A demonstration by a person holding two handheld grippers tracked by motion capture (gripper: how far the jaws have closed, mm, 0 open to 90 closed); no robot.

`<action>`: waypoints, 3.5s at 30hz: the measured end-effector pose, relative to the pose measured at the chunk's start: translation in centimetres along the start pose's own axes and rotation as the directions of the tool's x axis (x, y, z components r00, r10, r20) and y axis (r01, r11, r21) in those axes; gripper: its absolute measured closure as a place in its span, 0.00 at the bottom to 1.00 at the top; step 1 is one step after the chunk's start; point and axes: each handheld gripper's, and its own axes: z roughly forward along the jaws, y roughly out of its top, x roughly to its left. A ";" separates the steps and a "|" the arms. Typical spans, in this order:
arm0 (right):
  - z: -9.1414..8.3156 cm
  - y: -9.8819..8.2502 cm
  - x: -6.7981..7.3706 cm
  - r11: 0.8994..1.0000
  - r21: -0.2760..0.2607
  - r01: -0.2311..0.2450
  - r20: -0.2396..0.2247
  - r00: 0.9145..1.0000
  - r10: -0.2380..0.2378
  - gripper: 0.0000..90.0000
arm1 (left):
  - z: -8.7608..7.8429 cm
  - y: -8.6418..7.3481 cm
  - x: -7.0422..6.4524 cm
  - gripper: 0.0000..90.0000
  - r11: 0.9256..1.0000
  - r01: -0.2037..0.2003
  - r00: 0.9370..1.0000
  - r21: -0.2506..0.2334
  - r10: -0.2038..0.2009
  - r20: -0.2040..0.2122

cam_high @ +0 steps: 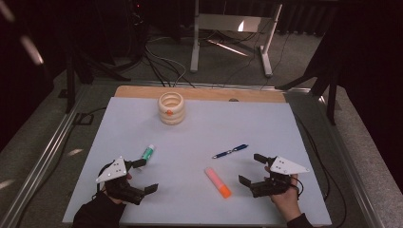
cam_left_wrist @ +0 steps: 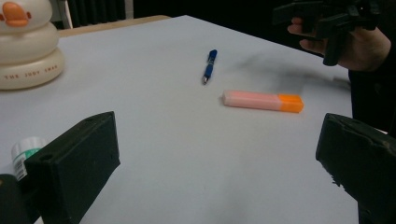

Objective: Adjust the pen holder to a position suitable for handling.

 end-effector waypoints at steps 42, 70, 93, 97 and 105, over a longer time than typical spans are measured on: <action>-0.2 0.4 0.2 1.000 -0.009 -0.029 -0.018 0.999 0.029 0.00 | 1.6 8.3 3.3 0.00 0.999 -0.043 0.998 -0.020 0.044 0.045; -0.1 0.3 0.1 0.999 -0.002 -0.034 -0.018 0.999 0.034 0.00 | 4.1 11.2 7.7 0.00 0.999 0.024 0.997 -0.033 -0.027 -0.075; 0.0 0.2 0.1 0.999 0.009 -0.041 -0.027 0.999 0.041 0.00 | 6.4 13.1 11.6 0.00 0.996 0.081 0.983 -0.028 -0.085 -0.161; 0.0 0.2 0.1 0.999 0.008 -0.042 -0.028 0.999 0.042 0.00 | 6.8 13.4 12.2 0.00 0.995 0.095 0.978 -0.032 -0.099 -0.184; 0.0 0.2 0.1 0.999 0.009 -0.043 -0.031 0.999 0.043 0.00 | 7.7 13.7 13.0 0.00 0.993 0.109 0.969 -0.038 -0.115 -0.218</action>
